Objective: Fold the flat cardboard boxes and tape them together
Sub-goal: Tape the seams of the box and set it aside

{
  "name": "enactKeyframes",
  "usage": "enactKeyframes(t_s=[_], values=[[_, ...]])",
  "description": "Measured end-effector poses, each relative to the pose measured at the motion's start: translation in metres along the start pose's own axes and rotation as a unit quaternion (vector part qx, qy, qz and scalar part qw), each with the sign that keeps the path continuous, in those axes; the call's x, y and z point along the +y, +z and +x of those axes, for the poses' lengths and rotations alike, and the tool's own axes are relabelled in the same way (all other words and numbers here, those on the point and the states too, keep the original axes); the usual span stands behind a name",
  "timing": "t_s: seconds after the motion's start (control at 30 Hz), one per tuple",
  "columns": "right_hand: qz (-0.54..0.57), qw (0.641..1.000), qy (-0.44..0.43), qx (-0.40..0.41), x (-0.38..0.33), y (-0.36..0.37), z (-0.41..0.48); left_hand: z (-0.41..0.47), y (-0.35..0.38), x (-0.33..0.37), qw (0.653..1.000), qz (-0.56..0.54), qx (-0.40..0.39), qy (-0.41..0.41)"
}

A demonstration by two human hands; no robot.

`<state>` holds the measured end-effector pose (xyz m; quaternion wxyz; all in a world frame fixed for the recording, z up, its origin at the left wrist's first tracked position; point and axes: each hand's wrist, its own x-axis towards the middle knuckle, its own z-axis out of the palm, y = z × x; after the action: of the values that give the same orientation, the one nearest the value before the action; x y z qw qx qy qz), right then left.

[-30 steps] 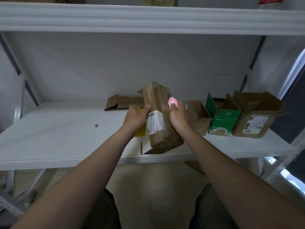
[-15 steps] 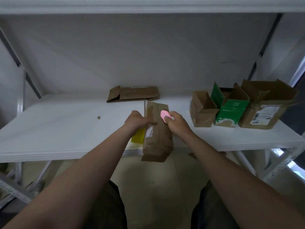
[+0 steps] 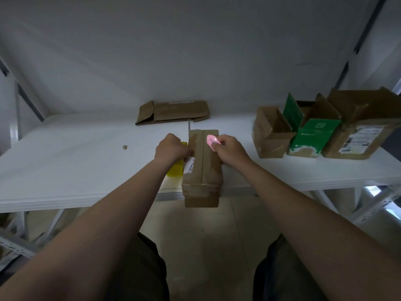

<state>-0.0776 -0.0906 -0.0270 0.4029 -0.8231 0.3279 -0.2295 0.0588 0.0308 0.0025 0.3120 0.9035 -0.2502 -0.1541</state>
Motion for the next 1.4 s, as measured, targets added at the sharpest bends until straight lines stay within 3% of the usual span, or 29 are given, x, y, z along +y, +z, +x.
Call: enactKeyframes(t_s=[0.07, 0.13, 0.3, 0.4, 0.47, 0.57, 0.67, 0.77, 0.9, 1.1, 1.27, 1.4], values=[[0.009, 0.994, 0.012, 0.105, 0.009, -0.005, 0.006, 0.001, -0.002, -0.002, 1.0, -0.006, -0.016, 0.0], [-0.051, 0.983, 0.03, 0.176, 0.027, -0.011, 0.004, -0.004, -0.005, -0.002, 0.999, -0.034, -0.026, -0.002], [-0.269, 0.96, 0.039, 0.071, 0.061, -0.018, -0.02, -0.022, -0.011, -0.008, 0.995, -0.102, -0.01, 0.001], [-0.3, 0.951, 0.074, 0.03, 0.049, -0.028, -0.028, -0.035, -0.023, -0.006, 0.985, -0.174, 0.002, 0.011], [-0.242, 0.967, 0.07, 0.039, 0.028, -0.038, -0.034, -0.048, -0.037, 0.001, 0.969, -0.245, -0.016, 0.015], [-0.045, 0.998, 0.002, 0.05, -0.014, -0.049, -0.05, -0.062, -0.054, 0.01, 0.96, -0.278, -0.019, 0.04], [0.118, 0.992, -0.022, -0.045, -0.062, -0.049, -0.084, -0.091, -0.069, 0.027, 0.942, -0.326, -0.037, 0.065], [0.176, 0.978, -0.048, -0.101, -0.076, -0.035, -0.106, -0.12, -0.074, 0.042, 0.925, -0.357, -0.094, 0.093], [0.189, 0.978, -0.079, -0.03, -0.085, -0.033, -0.129, -0.155, -0.072, 0.053, 0.922, -0.345, -0.106, 0.139], [0.135, 0.988, -0.068, -0.022, -0.104, -0.044, -0.157, -0.167, -0.063, 0.065, 0.934, -0.256, 0.067, 0.239], [0.19, 0.981, -0.016, -0.028, -0.11, -0.06, -0.164, -0.184, -0.058, 0.078, 0.92, -0.236, 0.029, 0.313], [0.219, 0.973, 0.017, -0.066, -0.101, -0.052, -0.165, -0.18, -0.066, 0.072, 0.918, -0.283, 0.004, 0.279]])
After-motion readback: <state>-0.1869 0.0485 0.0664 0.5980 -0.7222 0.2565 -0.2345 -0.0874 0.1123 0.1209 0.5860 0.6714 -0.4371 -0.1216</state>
